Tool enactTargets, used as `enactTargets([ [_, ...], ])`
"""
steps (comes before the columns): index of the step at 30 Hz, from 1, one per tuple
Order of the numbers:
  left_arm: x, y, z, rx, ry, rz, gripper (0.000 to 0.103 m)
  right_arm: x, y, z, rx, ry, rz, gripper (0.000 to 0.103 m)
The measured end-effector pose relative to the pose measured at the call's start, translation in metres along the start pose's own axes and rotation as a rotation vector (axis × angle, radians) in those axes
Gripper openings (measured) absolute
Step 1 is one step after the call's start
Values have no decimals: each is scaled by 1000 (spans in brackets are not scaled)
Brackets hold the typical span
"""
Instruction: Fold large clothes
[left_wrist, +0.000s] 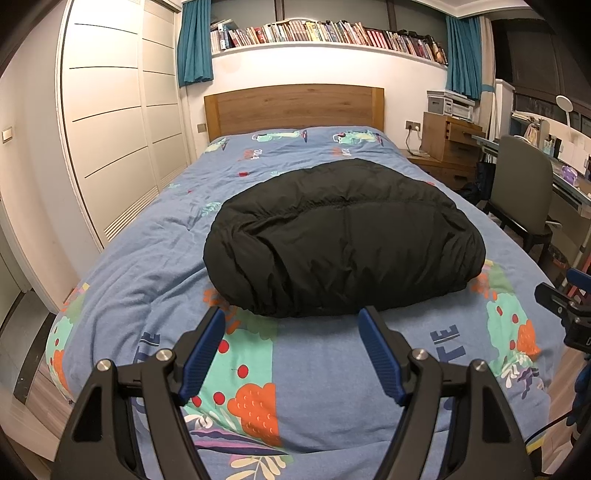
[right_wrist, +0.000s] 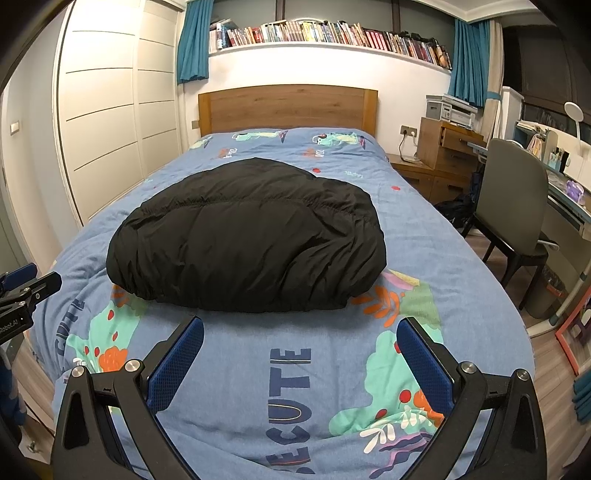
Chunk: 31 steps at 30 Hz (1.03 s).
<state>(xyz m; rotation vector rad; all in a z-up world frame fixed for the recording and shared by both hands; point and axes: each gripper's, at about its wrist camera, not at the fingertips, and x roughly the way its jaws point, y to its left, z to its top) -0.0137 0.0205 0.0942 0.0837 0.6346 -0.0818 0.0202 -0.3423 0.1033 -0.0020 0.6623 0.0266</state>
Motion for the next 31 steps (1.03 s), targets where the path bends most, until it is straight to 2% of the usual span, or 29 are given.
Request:
enactTargets([
  [6,0,-1,-1,-5,-1,-6,73,1,1,-1,-2,3,0,102],
  [11,0,3,-1,-45,1,-51,73,1,1,-1,-2,3,0,102],
  [31,-6,-2,-4,-18,-26,-11,73,2,1,-1,-4,4,0,102],
])
